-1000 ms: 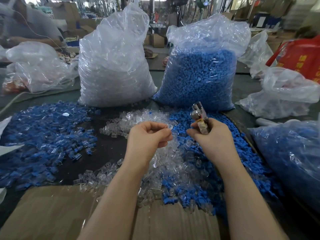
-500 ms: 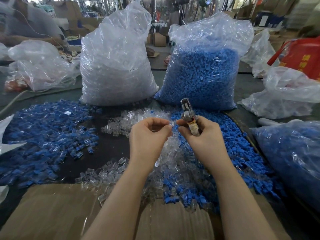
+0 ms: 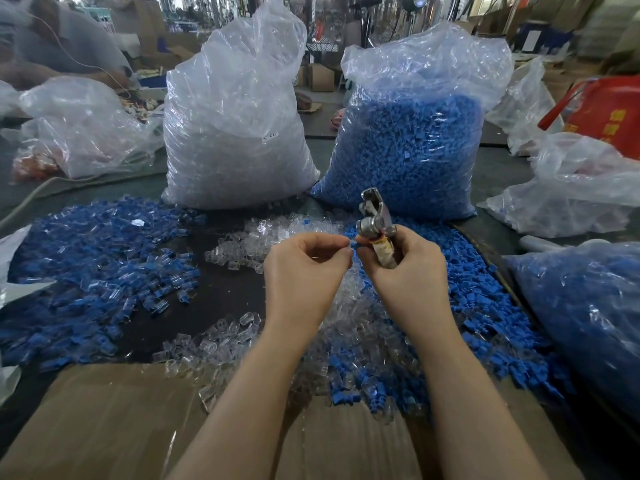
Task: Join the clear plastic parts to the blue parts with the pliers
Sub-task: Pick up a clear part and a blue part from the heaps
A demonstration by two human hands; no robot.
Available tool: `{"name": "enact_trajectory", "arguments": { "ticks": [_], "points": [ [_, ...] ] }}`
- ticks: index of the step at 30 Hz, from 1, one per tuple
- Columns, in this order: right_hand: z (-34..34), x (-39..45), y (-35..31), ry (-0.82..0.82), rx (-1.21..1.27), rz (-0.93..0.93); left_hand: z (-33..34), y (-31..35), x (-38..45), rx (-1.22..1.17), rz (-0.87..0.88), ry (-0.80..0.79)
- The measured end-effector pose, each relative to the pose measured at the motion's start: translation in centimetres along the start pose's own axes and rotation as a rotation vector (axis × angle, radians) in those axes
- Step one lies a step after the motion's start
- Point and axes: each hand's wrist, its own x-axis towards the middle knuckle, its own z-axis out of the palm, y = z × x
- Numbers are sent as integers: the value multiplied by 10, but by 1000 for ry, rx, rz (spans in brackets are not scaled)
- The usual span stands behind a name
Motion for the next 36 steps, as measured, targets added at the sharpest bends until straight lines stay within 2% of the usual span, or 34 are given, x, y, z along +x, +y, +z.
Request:
{"name": "enact_trajectory", "arguments": {
  "ticks": [13, 21, 27, 36],
  "points": [
    [-4, 1, -6, -115, 55, 53, 0, -1, -1, 41, 46, 21],
    [-14, 4, 1, -197, 26, 108, -6, -1, 3, -248, -122, -2],
    [-19, 4, 2, -345, -46, 130, -8, 2, 4, -361, -97, -18],
    [-17, 2, -4, -407, -59, 108, -7, 2, 4, -357, -40, -55]
  ]
}}
